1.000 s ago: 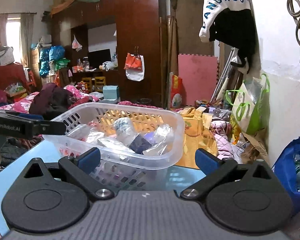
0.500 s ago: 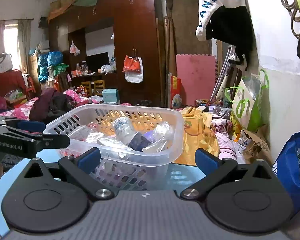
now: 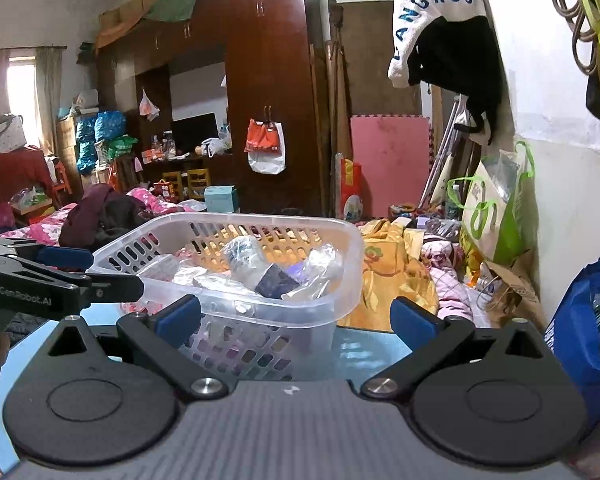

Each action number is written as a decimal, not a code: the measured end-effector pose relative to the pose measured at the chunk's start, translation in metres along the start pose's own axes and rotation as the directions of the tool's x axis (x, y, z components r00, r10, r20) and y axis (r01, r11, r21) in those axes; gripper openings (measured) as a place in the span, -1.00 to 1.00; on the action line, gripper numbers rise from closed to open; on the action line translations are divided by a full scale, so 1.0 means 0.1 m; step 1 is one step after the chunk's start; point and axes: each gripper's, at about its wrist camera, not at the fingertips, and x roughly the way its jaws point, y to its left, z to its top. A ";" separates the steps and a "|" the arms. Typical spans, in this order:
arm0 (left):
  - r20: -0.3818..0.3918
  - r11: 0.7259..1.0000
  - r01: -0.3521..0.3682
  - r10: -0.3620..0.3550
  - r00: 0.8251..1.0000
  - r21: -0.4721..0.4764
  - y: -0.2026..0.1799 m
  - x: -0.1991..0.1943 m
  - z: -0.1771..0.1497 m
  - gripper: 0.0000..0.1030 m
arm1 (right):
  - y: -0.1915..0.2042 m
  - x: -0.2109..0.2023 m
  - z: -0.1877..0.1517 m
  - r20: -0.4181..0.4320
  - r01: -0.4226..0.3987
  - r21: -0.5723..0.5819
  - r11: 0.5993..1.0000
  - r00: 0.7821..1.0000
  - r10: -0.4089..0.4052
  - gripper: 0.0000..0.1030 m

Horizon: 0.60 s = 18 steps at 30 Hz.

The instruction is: Organize objects

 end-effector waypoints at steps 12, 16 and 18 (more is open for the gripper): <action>0.007 1.000 -0.014 0.014 1.000 0.007 -0.03 0.00 -0.01 1.00 | 0.12 -0.06 -0.01 0.024 0.021 -0.046 0.999 1.000 -0.020 1.00; 0.007 1.000 -0.018 0.018 1.000 0.006 -0.04 0.00 -0.02 1.00 | 0.15 -0.11 -0.02 0.037 0.015 -0.057 0.998 0.999 -0.013 1.00; 0.006 1.000 -0.018 0.018 1.000 0.007 -0.04 0.00 -0.02 1.00 | 0.16 -0.12 -0.02 0.041 0.016 -0.065 0.998 0.999 -0.014 1.00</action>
